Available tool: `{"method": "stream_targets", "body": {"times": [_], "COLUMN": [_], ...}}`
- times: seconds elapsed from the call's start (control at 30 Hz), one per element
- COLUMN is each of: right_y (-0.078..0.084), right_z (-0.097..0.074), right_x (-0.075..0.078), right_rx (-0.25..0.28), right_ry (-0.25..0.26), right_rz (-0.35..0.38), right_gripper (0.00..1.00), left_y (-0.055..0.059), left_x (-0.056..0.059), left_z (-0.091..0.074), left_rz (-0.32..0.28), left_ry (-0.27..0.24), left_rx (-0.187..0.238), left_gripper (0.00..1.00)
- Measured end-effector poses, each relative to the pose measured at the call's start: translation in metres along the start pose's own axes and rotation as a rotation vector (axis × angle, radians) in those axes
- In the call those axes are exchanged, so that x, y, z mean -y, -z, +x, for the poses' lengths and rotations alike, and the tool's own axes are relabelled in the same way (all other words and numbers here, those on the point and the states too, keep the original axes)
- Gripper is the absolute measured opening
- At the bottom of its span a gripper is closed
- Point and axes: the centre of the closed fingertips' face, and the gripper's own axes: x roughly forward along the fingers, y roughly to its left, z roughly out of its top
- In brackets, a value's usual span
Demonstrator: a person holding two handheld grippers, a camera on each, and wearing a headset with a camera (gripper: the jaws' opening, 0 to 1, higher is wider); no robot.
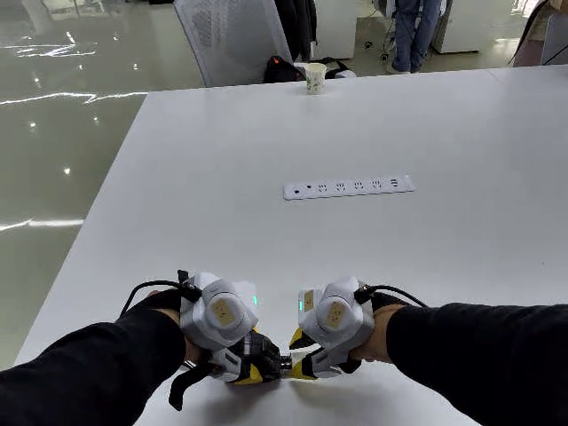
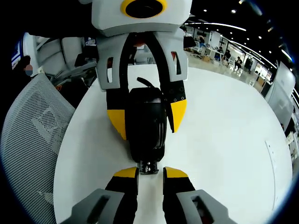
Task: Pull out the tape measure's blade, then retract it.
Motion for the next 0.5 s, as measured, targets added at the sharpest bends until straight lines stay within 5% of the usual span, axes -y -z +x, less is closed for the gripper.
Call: {"method": "stream_targets", "body": {"times": [0.33, 0.5], "right_y": [0.001, 0.001], "right_z": [0.012, 0.014], "right_x": [-0.003, -0.002], "right_rx": [-0.031, -0.031], "right_ry": [-0.007, -0.014], "right_rz": [-0.079, -0.033], "right_gripper": [0.13, 0.13], "left_y": [0.001, 0.001], "left_x": [0.001, 0.001], "left_z": [0.0, 0.001], "left_rz": [-0.005, -0.011], "left_ry": [0.008, 0.008], "left_rx": [0.004, 0.008], "left_gripper": [0.33, 0.33]}}
